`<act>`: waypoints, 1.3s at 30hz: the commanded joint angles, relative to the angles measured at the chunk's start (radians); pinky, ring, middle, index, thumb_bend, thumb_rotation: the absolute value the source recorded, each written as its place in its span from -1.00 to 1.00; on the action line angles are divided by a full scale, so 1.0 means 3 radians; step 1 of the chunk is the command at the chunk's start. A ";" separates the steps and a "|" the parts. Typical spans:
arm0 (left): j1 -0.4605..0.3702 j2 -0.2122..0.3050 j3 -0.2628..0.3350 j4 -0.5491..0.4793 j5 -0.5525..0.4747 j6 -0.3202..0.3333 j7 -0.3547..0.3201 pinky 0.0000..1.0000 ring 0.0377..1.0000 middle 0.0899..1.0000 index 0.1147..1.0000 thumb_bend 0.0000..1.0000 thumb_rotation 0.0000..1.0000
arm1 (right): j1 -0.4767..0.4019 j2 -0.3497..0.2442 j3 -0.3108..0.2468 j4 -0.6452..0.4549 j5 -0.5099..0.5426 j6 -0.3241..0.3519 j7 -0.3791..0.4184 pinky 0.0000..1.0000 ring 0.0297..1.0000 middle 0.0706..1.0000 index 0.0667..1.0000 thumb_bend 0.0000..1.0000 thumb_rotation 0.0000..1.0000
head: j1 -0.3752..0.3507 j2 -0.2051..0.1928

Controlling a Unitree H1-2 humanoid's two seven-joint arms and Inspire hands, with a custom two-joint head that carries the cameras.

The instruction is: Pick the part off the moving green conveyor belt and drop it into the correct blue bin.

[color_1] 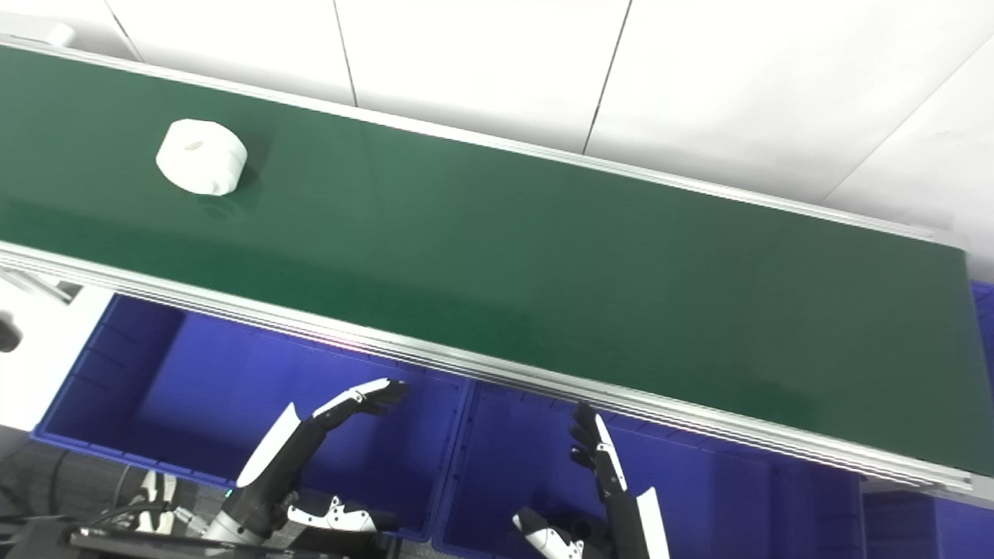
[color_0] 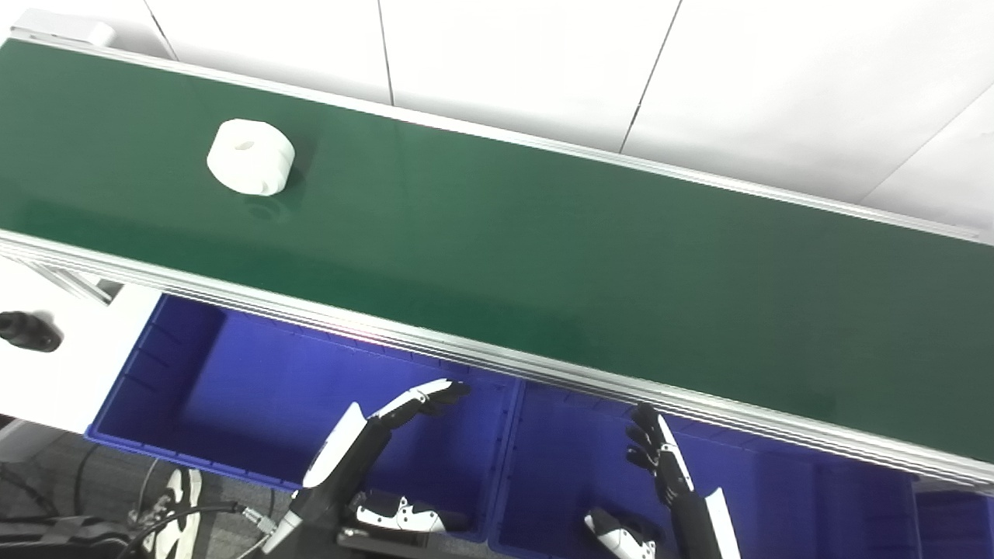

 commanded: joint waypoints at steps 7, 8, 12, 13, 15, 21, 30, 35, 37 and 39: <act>-0.0100 -0.0010 -0.0107 0.0124 0.0114 -0.0078 0.0209 0.40 0.55 0.66 0.55 0.47 -0.41 | -0.0096 -0.0122 0.0182 0.0138 -0.0014 -0.0198 -0.0289 0.66 0.76 0.83 0.92 0.19 0.11 | 0.0057 -0.0252; -0.0122 -0.0010 -0.0136 0.0155 0.0126 -0.0078 0.0248 0.39 0.54 0.65 0.54 0.47 -0.40 | -0.0110 -0.0135 0.0206 0.0160 -0.0007 -0.0198 -0.0316 0.65 0.76 0.82 0.92 0.19 0.10 | 0.0071 -0.0284; -0.0209 0.0010 -0.0262 0.0237 0.0094 -0.0078 0.0335 0.39 0.54 0.64 0.54 0.46 -0.40 | -0.0161 -0.0174 0.0293 0.0240 0.0019 -0.0197 -0.0426 0.61 0.75 0.82 0.92 0.18 0.06 | 0.0112 -0.0369; -0.0224 0.0018 -0.0284 0.0244 0.0068 -0.0078 0.0333 0.41 0.55 0.64 0.54 0.45 -0.42 | -0.0172 -0.0183 0.0311 0.0254 0.0020 -0.0197 -0.0448 0.63 0.75 0.82 0.92 0.17 0.04 | 0.0112 -0.0369; -0.0243 0.0021 -0.0316 0.0267 0.0051 -0.0078 0.0366 0.41 0.55 0.63 0.54 0.46 -0.43 | -0.0193 -0.0194 0.0345 0.0285 0.0026 -0.0197 -0.0487 0.64 0.76 0.83 0.92 0.17 0.05 | 0.0113 -0.0395; -0.0300 0.0071 -0.0412 0.0252 0.0089 -0.0078 0.0571 0.35 0.51 0.60 0.51 0.47 -0.44 | -0.0261 -0.0228 0.0456 0.0367 0.0019 -0.0198 -0.0602 0.62 0.76 0.84 0.93 0.17 0.07 | 0.0100 -0.0465; -0.0313 0.0280 -0.0163 -0.0377 0.0022 -0.0078 0.0536 0.31 0.48 0.57 0.42 0.51 -0.29 | -0.0331 -0.0208 0.0564 0.0442 -0.0008 -0.0198 -0.0734 0.59 0.75 0.84 0.92 0.18 0.09 | 0.0095 -0.0501; -0.0464 0.0428 0.0314 -0.0921 -0.0063 -0.0078 0.0342 0.22 0.40 0.51 0.37 0.50 -0.41 | -0.0378 -0.0187 0.0596 0.0495 0.0027 -0.0198 -0.0766 0.60 0.76 0.85 0.93 0.19 0.10 | 0.0064 -0.0503; -0.0515 0.0473 0.0592 -0.1028 0.0026 -0.0077 0.0222 0.21 0.40 0.53 0.41 0.47 -0.38 | -0.0383 -0.0170 0.0587 0.0498 0.0024 -0.0198 -0.0770 0.58 0.74 0.84 0.92 0.20 0.11 | 0.0048 -0.0505; -0.0534 0.0471 0.0840 -0.1087 0.0049 -0.0077 0.0073 0.23 0.42 0.57 0.44 0.46 -0.31 | -0.0395 -0.0161 0.0585 0.0501 0.0031 -0.0198 -0.0767 0.52 0.73 0.84 0.91 0.22 0.13 | 0.0032 -0.0502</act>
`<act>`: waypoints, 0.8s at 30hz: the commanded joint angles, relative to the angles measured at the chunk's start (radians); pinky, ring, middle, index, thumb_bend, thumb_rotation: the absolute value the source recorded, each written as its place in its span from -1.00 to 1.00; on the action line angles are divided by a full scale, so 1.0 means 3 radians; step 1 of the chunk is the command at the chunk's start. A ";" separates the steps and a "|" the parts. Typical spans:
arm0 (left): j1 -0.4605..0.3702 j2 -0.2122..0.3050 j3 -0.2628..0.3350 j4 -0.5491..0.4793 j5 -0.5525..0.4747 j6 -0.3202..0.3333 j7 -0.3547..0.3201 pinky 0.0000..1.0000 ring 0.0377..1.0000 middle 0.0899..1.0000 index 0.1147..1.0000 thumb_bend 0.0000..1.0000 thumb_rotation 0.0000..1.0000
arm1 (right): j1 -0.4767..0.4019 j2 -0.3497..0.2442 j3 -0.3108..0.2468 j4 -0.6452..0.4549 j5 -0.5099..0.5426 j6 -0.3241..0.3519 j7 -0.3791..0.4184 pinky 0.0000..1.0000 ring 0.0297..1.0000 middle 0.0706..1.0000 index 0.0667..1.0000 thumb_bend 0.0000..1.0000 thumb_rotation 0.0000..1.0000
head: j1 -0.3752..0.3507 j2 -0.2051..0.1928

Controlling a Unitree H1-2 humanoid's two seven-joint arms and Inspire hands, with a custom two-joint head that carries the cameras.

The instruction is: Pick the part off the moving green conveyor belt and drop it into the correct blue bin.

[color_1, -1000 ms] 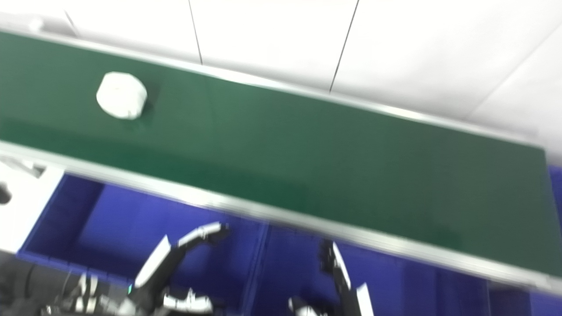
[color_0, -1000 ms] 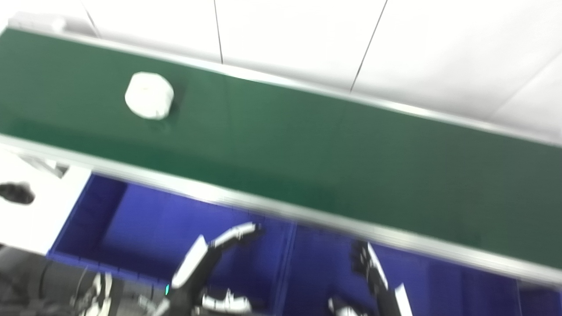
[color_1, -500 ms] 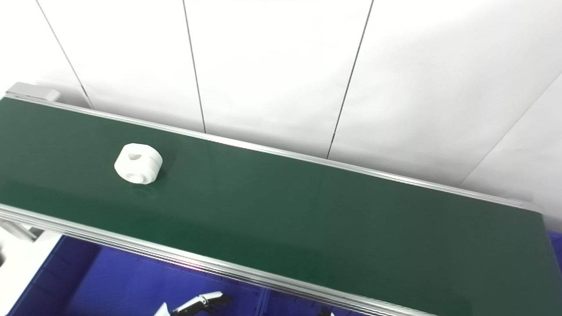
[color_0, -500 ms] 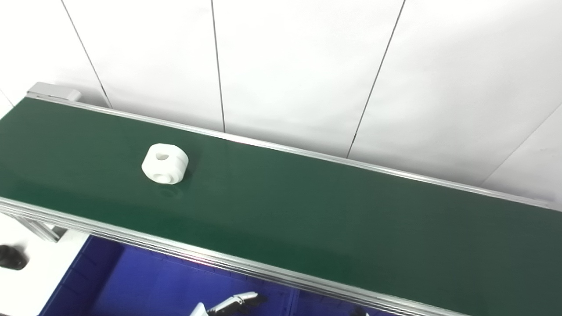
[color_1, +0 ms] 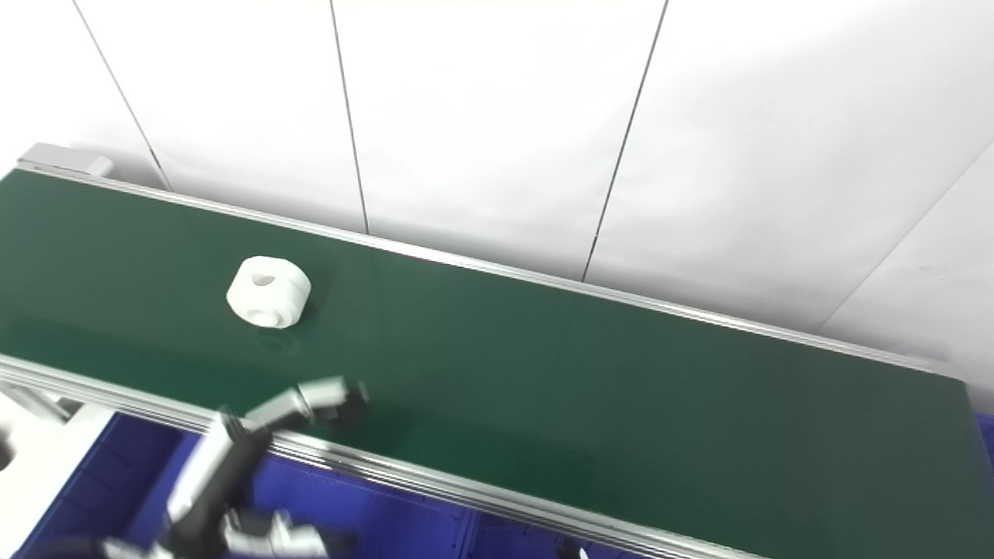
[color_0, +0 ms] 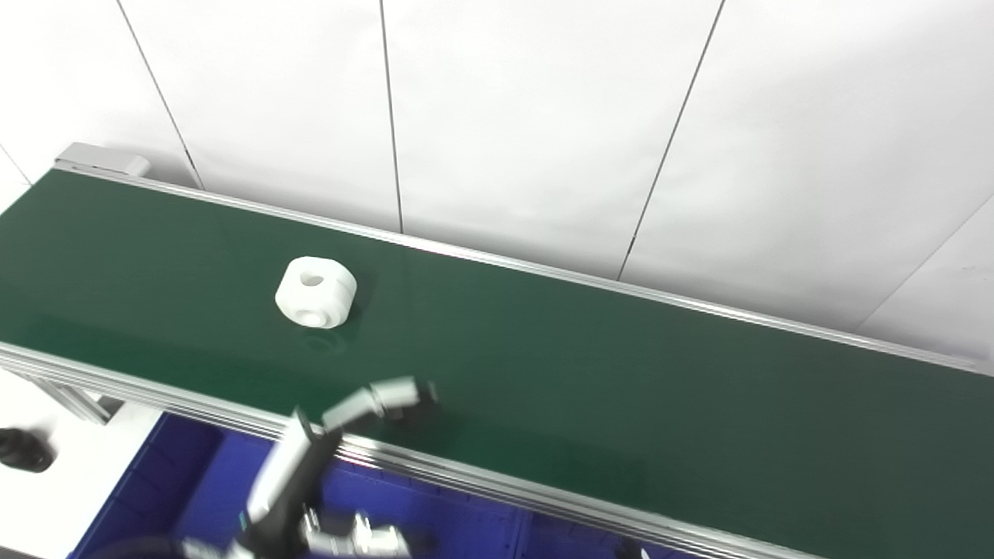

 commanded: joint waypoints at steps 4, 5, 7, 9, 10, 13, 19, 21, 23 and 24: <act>-0.0230 0.0086 0.0586 -0.0197 -0.0119 -0.0067 -0.0581 0.36 0.53 0.64 0.56 0.42 -0.33 | -0.0047 0.0011 0.0041 -0.0037 0.0034 -0.0188 -0.0073 0.49 0.71 0.81 0.91 0.23 0.11 | -0.0026 0.0016; -0.0287 0.0086 0.0722 -0.0223 -0.0177 -0.0018 -0.0753 0.41 0.60 0.68 0.61 0.42 -0.27 | -0.0065 -0.0002 0.0061 -0.0032 0.0024 -0.0188 -0.0104 0.49 0.70 0.79 0.90 0.22 0.09 | -0.0035 0.0031; -0.0425 0.0095 0.0985 -0.0273 -0.0191 0.0179 -0.1075 0.47 0.64 0.72 0.65 0.41 -0.17 | -0.0089 -0.0022 0.0093 -0.0026 0.0006 -0.0188 -0.0162 0.49 0.69 0.78 0.88 0.22 0.08 | -0.0024 0.0054; -0.0545 0.0067 0.1199 -0.0251 -0.0220 0.0318 -0.1339 0.53 0.71 0.77 0.70 0.39 -0.13 | -0.0096 -0.0033 0.0109 -0.0030 -0.0002 -0.0188 -0.0195 0.50 0.69 0.77 0.87 0.22 0.09 | -0.0005 0.0067; -0.0607 0.0047 0.1284 -0.0214 -0.0232 0.0349 -0.1456 0.56 0.73 0.78 0.72 0.38 -0.14 | -0.0102 -0.0040 0.0117 -0.0033 0.0000 -0.0188 -0.0208 0.49 0.68 0.76 0.86 0.23 0.11 | 0.0015 0.0089; -0.0802 -0.0003 0.1508 -0.0083 -0.0253 0.0430 -0.1771 0.63 0.76 0.80 0.77 0.33 -0.25 | -0.0121 -0.0067 0.0145 -0.0041 -0.0010 -0.0188 -0.0250 0.52 0.67 0.74 0.84 0.22 0.10 | 0.0043 0.0103; -0.1195 -0.0028 0.1763 0.0288 -0.0270 0.0720 -0.2342 0.79 0.87 0.88 0.82 0.41 -0.35 | -0.0158 -0.0111 0.0199 -0.0059 0.0037 -0.0188 -0.0322 0.45 0.64 0.71 0.82 0.22 0.05 | 0.0132 0.0152; -0.1315 -0.0051 0.1815 0.0419 -0.0176 0.0833 -0.2475 0.75 0.85 0.89 0.81 0.46 -0.35 | -0.0161 -0.0126 0.0209 -0.0080 0.0053 -0.0188 -0.0323 0.45 0.63 0.72 0.83 0.23 0.07 | 0.0149 0.0168; -0.1419 -0.0067 0.1835 0.0532 -0.0103 0.0989 -0.2610 0.73 0.85 0.90 0.82 0.52 -0.34 | -0.0163 -0.0143 0.0218 -0.0105 0.0061 -0.0188 -0.0333 0.45 0.64 0.72 0.83 0.22 0.07 | 0.0172 0.0187; -0.1464 -0.0068 0.1835 0.0592 -0.0058 0.1032 -0.2669 0.73 0.85 0.91 0.83 0.54 -0.34 | -0.0167 -0.0150 0.0226 -0.0116 0.0066 -0.0188 -0.0345 0.44 0.63 0.72 0.82 0.21 0.06 | 0.0172 0.0187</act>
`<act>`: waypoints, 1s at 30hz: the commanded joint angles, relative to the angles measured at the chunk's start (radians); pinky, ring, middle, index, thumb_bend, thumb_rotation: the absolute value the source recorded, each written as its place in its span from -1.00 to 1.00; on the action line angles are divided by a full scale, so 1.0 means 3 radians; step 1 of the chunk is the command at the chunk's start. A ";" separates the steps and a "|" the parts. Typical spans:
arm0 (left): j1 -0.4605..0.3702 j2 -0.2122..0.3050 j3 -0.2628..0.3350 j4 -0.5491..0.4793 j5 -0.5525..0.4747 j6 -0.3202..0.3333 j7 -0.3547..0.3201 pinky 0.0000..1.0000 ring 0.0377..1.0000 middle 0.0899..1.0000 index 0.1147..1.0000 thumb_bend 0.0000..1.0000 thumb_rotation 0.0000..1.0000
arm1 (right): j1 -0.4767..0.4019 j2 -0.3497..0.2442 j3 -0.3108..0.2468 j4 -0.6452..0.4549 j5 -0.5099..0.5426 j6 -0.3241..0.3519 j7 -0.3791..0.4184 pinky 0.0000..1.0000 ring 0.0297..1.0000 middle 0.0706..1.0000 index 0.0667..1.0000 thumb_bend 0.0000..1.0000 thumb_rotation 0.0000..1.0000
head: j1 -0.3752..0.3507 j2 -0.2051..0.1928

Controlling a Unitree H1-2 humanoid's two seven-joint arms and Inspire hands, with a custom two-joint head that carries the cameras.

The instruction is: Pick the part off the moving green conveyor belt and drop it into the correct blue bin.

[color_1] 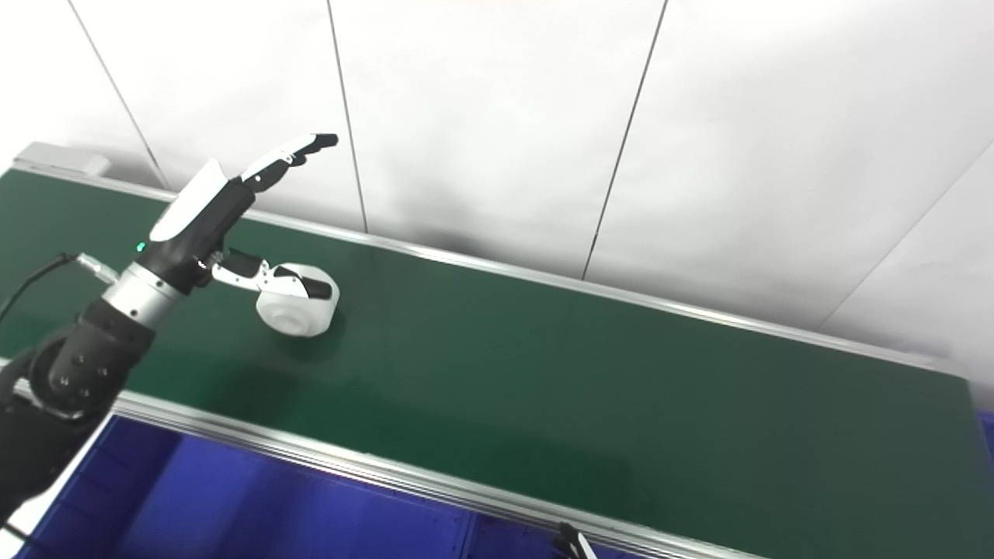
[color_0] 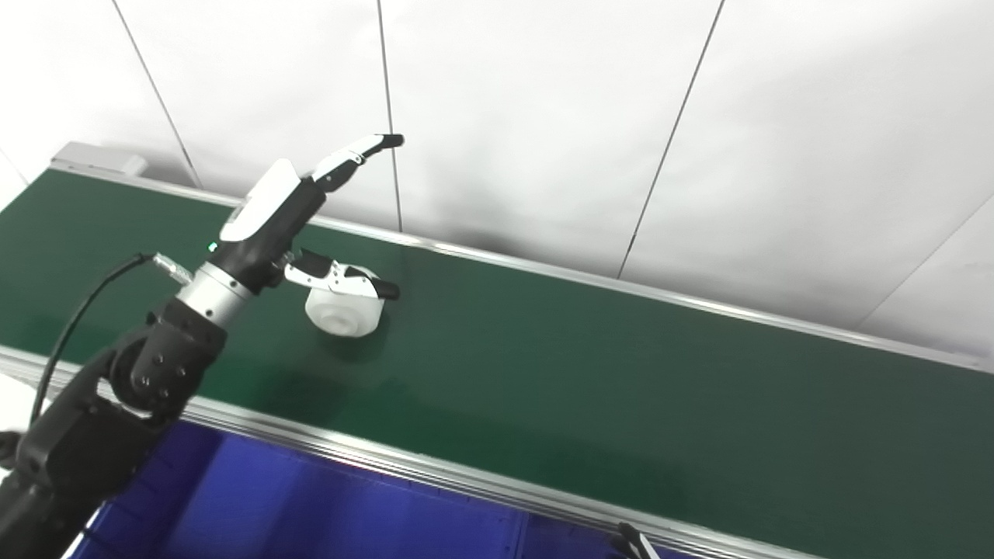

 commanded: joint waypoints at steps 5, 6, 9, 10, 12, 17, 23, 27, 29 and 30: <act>-0.0277 0.0003 0.0000 0.0245 0.0395 0.0308 -0.0274 0.71 0.88 0.92 0.83 0.65 -0.38 | -0.0022 -0.0067 0.0083 -0.0129 0.0036 -0.0188 -0.0147 0.43 0.62 0.72 0.83 0.20 0.04 | 0.0042 0.0023; -0.0289 -0.0017 -0.0010 0.0284 0.0447 0.0342 -0.0302 0.69 0.87 0.91 0.82 0.67 -0.42 | -0.0026 -0.0075 0.0093 -0.0129 0.0035 -0.0188 -0.0161 0.43 0.63 0.73 0.83 0.20 0.07 | 0.0044 0.0023; -0.0337 -0.0066 -0.0082 0.0444 0.0608 0.0407 -0.0394 0.67 0.87 0.93 0.83 0.72 -0.41 | -0.0032 -0.0105 0.0122 -0.0144 0.0029 -0.0188 -0.0195 0.44 0.63 0.74 0.84 0.22 0.12 | 0.0062 0.0034; -0.0348 -0.0077 -0.0100 0.0489 0.0654 0.0396 -0.0406 0.65 0.86 0.92 0.82 0.73 -0.44 | -0.0034 -0.0114 0.0131 -0.0150 0.0030 -0.0188 -0.0205 0.45 0.63 0.74 0.84 0.23 0.14 | 0.0064 0.0036; -0.0369 -0.0115 -0.0148 0.0597 0.0745 0.0387 -0.0429 0.65 0.84 0.91 0.81 0.76 -0.51 | -0.0030 -0.0134 0.0142 -0.0162 0.0010 -0.0188 -0.0236 0.46 0.63 0.73 0.83 0.26 0.19 | 0.0077 0.0046; -0.0401 -0.0170 -0.0222 0.0720 0.0865 0.0446 -0.0547 0.72 0.86 0.93 0.83 0.81 -0.62 | -0.0036 -0.0166 0.0188 -0.0186 0.0054 -0.0188 -0.0294 0.46 0.62 0.71 0.83 0.30 0.22 | 0.0086 0.0052; -0.0369 -0.0223 -0.0278 0.0845 0.0833 0.0383 -0.0671 0.76 0.87 0.93 0.80 0.91 -0.71 | -0.0027 -0.0172 0.0212 -0.0234 0.0136 -0.0187 -0.0314 0.45 0.61 0.70 0.84 0.28 0.19 | 0.0075 0.0058; -0.0350 -0.0250 -0.0351 0.0924 0.0828 0.0332 -0.0748 0.79 0.89 0.95 0.81 0.91 -0.75 | -0.0015 -0.0160 0.0213 -0.0246 0.0165 -0.0188 -0.0332 0.47 0.61 0.69 0.83 0.30 0.20 | 0.0065 0.0060; -0.0349 -0.0264 -0.0392 0.0970 0.0879 0.0285 -0.0725 0.77 0.89 0.95 0.82 0.91 -0.78 | -0.0014 -0.0163 0.0216 -0.0250 0.0185 -0.0188 -0.0327 0.47 0.61 0.68 0.83 0.28 0.18 | 0.0052 0.0067; -0.0350 -0.0272 -0.0409 0.0993 0.0908 0.0264 -0.0700 0.76 0.88 0.94 0.81 0.90 -0.79 | -0.0017 -0.0165 0.0223 -0.0249 0.0186 -0.0188 -0.0339 0.47 0.60 0.68 0.83 0.27 0.17 | 0.0052 0.0067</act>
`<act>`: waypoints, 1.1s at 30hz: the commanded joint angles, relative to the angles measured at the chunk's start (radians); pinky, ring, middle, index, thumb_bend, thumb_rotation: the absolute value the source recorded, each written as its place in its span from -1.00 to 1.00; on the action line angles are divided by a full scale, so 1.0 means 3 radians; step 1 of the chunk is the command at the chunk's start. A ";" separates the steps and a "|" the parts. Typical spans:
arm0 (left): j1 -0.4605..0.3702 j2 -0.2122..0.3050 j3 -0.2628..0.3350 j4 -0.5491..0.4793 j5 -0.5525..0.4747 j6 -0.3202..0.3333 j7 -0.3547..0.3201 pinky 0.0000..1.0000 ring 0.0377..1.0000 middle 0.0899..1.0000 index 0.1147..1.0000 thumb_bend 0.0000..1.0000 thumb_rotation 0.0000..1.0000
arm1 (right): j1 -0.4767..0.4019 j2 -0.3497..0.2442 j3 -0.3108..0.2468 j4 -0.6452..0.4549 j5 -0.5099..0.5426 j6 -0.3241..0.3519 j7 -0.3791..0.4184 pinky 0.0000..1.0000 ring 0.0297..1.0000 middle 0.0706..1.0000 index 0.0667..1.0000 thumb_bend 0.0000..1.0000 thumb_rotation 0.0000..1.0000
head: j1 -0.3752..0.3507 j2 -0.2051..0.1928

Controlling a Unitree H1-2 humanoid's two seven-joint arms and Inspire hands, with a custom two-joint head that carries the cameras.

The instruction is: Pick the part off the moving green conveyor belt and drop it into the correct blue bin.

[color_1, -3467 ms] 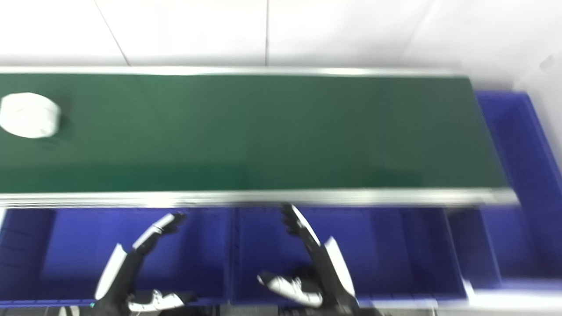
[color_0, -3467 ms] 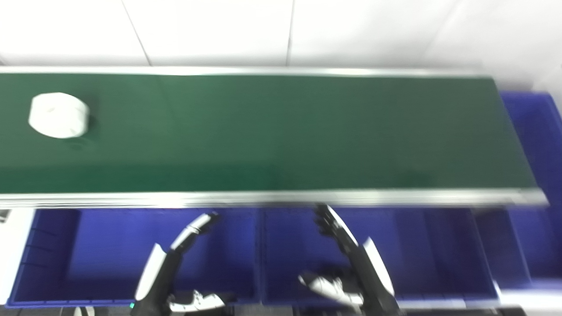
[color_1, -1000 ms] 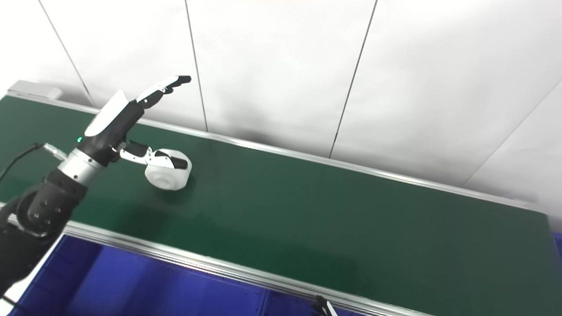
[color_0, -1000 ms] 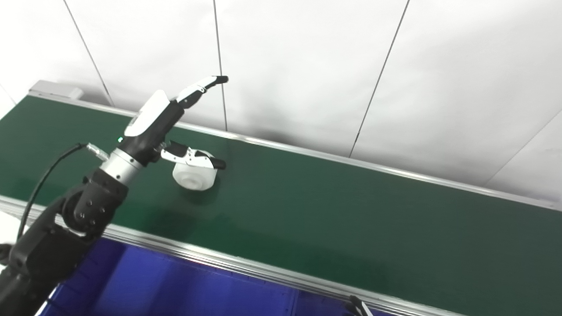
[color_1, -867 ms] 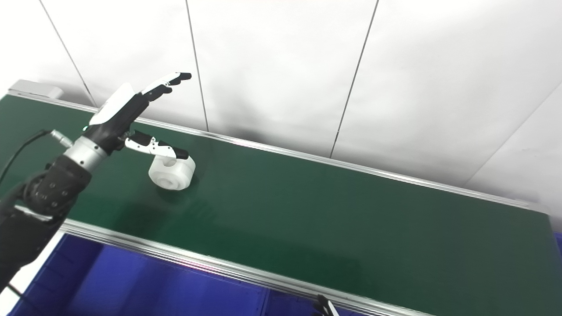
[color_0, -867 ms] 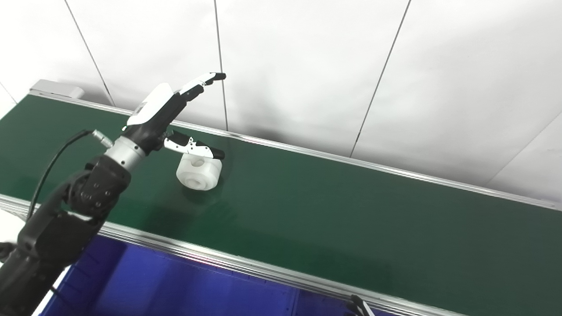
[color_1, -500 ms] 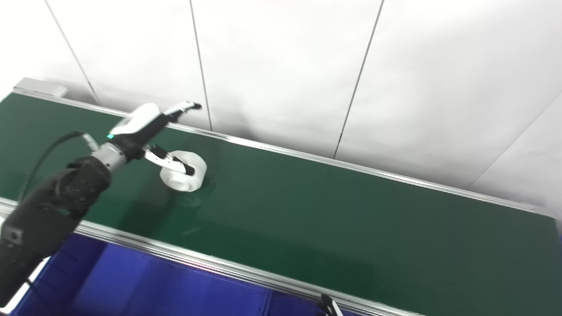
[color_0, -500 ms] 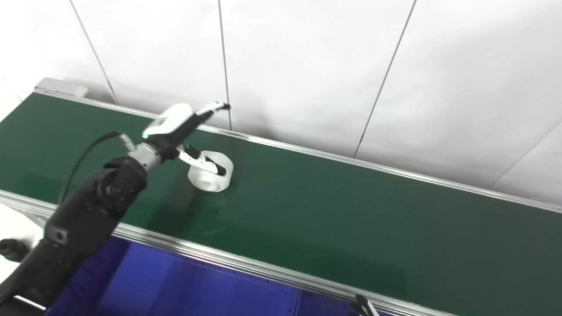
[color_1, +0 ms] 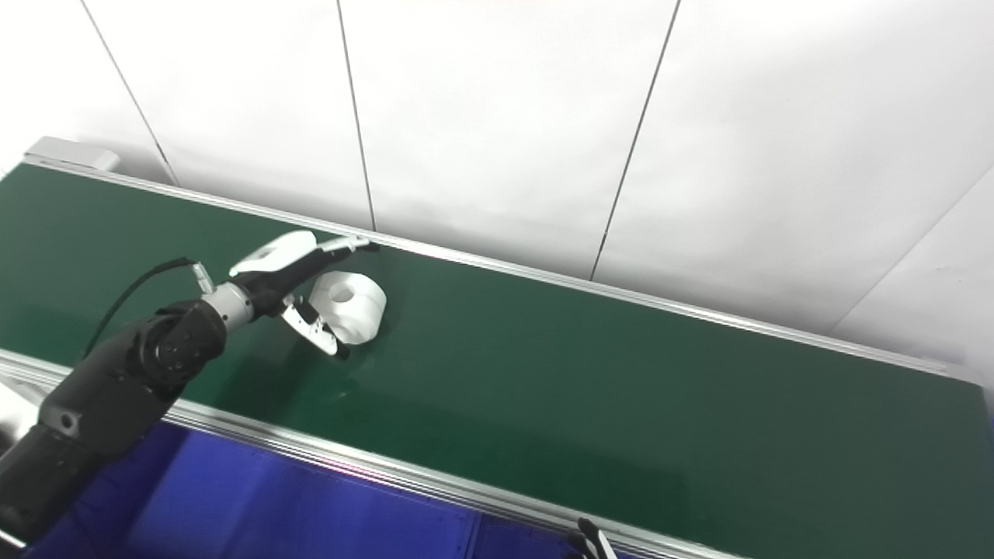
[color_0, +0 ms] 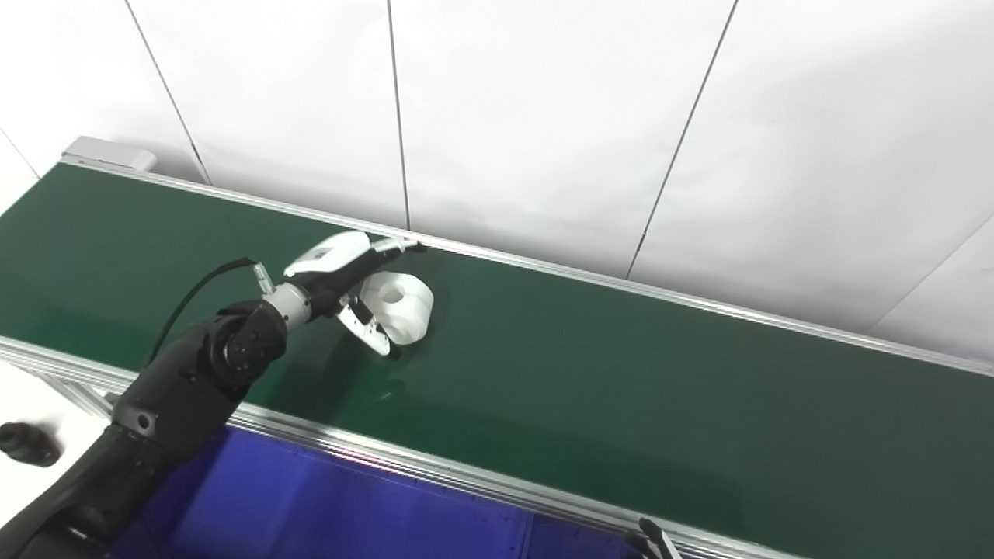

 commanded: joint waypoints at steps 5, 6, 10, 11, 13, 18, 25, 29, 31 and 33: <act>-0.0122 -0.0056 -0.0019 0.0146 0.0128 -0.0233 0.0212 0.74 0.86 0.90 0.76 0.84 -0.89 | 0.0041 -0.0008 0.0000 -0.0109 0.0012 -0.0188 -0.0063 0.47 0.61 0.67 0.83 0.29 0.17 | -0.0006 0.0004; -0.0128 -0.0075 -0.0011 0.0172 0.0119 -0.0230 0.0219 0.76 0.86 0.88 0.73 0.81 -0.94 | 0.0041 -0.0007 -0.0001 -0.0108 0.0007 -0.0188 -0.0072 0.47 0.60 0.66 0.82 0.30 0.17 | -0.0006 0.0004; -0.0119 -0.0230 0.0090 0.0326 -0.0002 -0.0420 0.0418 0.43 0.51 0.50 0.41 0.51 -0.99 | 0.0058 -0.0002 -0.0023 -0.0123 0.0037 -0.0188 -0.0039 0.49 0.62 0.68 0.82 0.31 0.17 | -0.0012 0.0032; -0.0116 -0.0259 0.0107 0.0346 -0.0016 -0.0438 0.0440 0.30 0.36 0.37 0.30 0.41 -1.00 | 0.0063 0.0000 -0.0027 -0.0125 0.0039 -0.0188 -0.0037 0.50 0.62 0.68 0.82 0.32 0.17 | -0.0013 0.0032; -0.0104 -0.0311 0.0131 0.0376 -0.0025 -0.0472 0.0501 0.08 0.00 0.01 -0.05 0.09 -1.00 | 0.0070 0.0009 -0.0034 -0.0132 0.0056 -0.0188 -0.0034 0.50 0.62 0.67 0.81 0.34 0.16 | -0.0017 0.0040; -0.0066 -0.0430 0.0221 0.0400 -0.0135 -0.0523 0.0597 -0.07 -0.21 -0.10 -0.06 0.00 -1.00 | 0.0079 0.0032 -0.0043 -0.0143 0.0088 -0.0187 -0.0020 0.50 0.61 0.67 0.81 0.33 0.13 | -0.0034 0.0070; -0.0041 -0.0448 0.0288 0.0398 -0.0172 -0.0645 0.0645 -0.08 -0.23 -0.11 -0.05 -0.01 -1.00 | 0.0086 0.0051 -0.0053 -0.0155 0.0029 -0.0187 -0.0025 0.50 0.62 0.68 0.81 0.30 0.17 | -0.0053 0.0115; 0.0034 -0.0410 0.0366 0.0294 -0.0219 -0.0749 0.0658 -0.14 -0.25 -0.12 -0.03 -0.01 -1.00 | 0.0114 0.0072 -0.0052 -0.0187 -0.0028 -0.0187 -0.0055 0.50 0.62 0.68 0.80 0.30 0.17 | -0.0138 0.0227; 0.0115 -0.0388 0.0430 0.0168 -0.0298 -0.0796 0.0640 -0.17 -0.26 -0.13 -0.03 -0.01 -1.00 | 0.0134 0.0081 -0.0055 -0.0226 -0.0065 -0.0187 -0.0052 0.51 0.63 0.68 0.81 0.29 0.18 | -0.0264 0.0335; 0.0245 -0.0358 0.0511 -0.0043 -0.0451 -0.0854 0.0583 -0.16 -0.24 -0.12 -0.04 -0.01 -1.00 | 0.0153 0.0090 -0.0060 -0.0275 -0.0086 -0.0187 -0.0034 0.51 0.62 0.68 0.80 0.26 0.17 | -0.0412 0.0429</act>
